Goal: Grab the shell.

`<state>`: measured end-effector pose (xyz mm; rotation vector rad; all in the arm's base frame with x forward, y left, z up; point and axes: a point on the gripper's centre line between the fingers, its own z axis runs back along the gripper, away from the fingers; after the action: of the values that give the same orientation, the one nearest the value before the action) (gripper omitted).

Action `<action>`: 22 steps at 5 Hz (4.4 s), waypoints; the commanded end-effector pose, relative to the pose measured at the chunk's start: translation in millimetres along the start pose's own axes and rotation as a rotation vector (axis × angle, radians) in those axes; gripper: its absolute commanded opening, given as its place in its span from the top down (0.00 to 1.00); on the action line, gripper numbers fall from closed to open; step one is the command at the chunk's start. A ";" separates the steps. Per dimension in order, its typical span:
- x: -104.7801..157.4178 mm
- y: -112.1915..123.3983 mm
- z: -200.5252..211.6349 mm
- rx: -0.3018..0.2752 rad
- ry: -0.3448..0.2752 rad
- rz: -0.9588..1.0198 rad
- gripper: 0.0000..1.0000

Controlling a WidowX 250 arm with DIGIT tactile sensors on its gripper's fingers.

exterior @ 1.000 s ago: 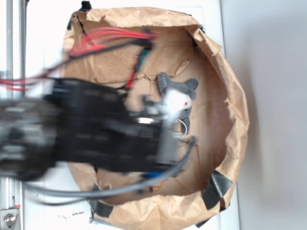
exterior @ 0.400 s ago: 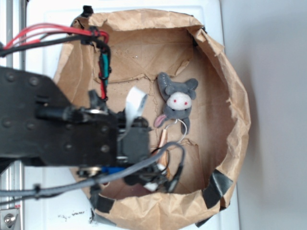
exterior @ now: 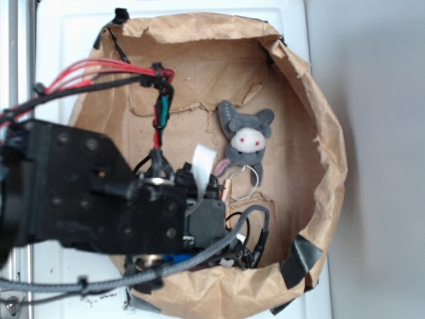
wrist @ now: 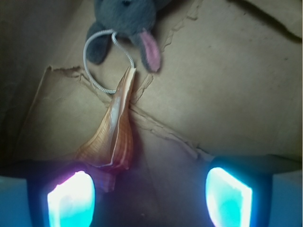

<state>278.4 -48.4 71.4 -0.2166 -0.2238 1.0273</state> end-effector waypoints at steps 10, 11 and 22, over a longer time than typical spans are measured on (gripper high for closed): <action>-1.3 -32.9 -8.6 0.030 -0.160 0.058 0.00; 56.3 -34.8 23.6 0.033 -0.080 0.112 0.00; 49.3 -8.7 32.6 -0.024 -0.043 -0.027 0.00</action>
<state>296.1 -15.9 86.0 -0.1831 -0.2126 1.0117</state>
